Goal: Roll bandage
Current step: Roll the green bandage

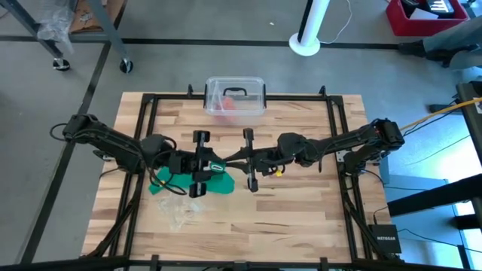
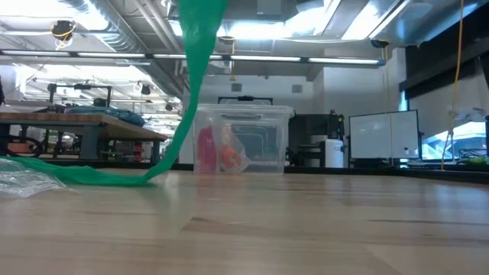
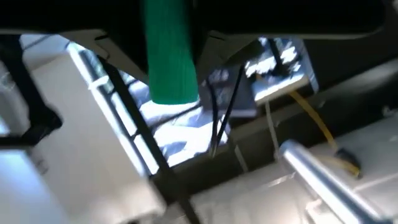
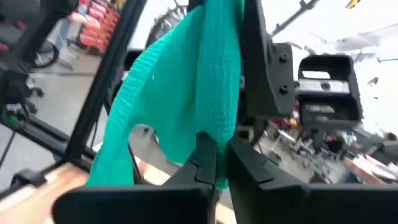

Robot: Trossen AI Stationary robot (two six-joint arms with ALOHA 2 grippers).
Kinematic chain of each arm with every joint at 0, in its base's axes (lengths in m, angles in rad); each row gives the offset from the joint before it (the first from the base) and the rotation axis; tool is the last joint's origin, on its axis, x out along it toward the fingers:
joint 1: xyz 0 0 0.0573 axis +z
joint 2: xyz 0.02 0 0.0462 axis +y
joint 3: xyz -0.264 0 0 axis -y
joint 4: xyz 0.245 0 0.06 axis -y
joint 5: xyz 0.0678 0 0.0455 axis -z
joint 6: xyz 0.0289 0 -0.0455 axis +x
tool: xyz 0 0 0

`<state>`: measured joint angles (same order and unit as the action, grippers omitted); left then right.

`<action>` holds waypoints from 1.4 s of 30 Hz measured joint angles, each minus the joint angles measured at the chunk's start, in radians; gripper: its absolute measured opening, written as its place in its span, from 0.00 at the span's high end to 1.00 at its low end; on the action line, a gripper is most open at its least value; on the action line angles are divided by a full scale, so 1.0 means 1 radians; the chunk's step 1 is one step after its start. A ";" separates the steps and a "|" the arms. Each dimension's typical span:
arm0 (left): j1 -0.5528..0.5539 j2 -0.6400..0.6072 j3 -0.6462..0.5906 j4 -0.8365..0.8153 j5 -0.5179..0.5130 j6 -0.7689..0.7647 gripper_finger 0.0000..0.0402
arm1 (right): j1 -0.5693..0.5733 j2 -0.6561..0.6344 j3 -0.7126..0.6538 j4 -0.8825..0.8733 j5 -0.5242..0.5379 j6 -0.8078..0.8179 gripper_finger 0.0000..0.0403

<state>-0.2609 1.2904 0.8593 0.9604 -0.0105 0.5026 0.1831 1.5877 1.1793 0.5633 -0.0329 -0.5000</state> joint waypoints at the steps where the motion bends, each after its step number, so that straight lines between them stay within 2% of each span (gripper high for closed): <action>1: -0.008 -0.016 0.000 -0.038 -0.030 0.006 0.72 | 0.000 -0.007 0.000 -0.019 0.010 -0.001 0.96; 5: -0.044 -0.106 0.000 -0.243 -0.177 0.008 0.62 | 0.001 -0.049 0.000 -0.142 0.076 -0.001 0.96; 9: -0.081 -0.221 0.000 -0.506 -0.295 -0.055 0.55 | 0.001 -0.093 -0.001 -0.287 0.150 0.014 0.96; 14: -0.124 -0.345 0.000 -0.768 -0.425 -0.221 0.54 | 0.001 -0.157 -0.001 -0.529 0.276 0.066 0.96; 18: -0.131 -0.389 0.000 -0.884 -0.513 -0.316 0.54 | 0.001 -0.160 -0.001 -0.726 0.306 0.137 0.96; 23: -0.101 -0.332 0.000 -0.955 -0.538 -0.361 0.54 | -0.001 -0.128 -0.002 -0.879 0.291 0.239 0.96; 27: -0.071 -0.218 0.000 -1.010 -0.537 -0.365 0.54 | -0.001 -0.097 -0.001 -0.869 0.196 0.269 0.96; 33: -0.053 -0.077 0.000 -1.012 -0.537 -0.363 0.54 | -0.001 -0.035 -0.002 -0.881 0.178 0.295 0.95; 42: -0.068 -0.058 0.000 -1.012 -0.537 -0.356 0.54 | 0.000 -0.018 -0.001 -0.885 0.176 0.298 0.95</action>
<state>-0.3285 1.2322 0.8593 -0.0517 -0.5473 0.1465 0.1829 1.5700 1.1782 -0.3214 0.1432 -0.2020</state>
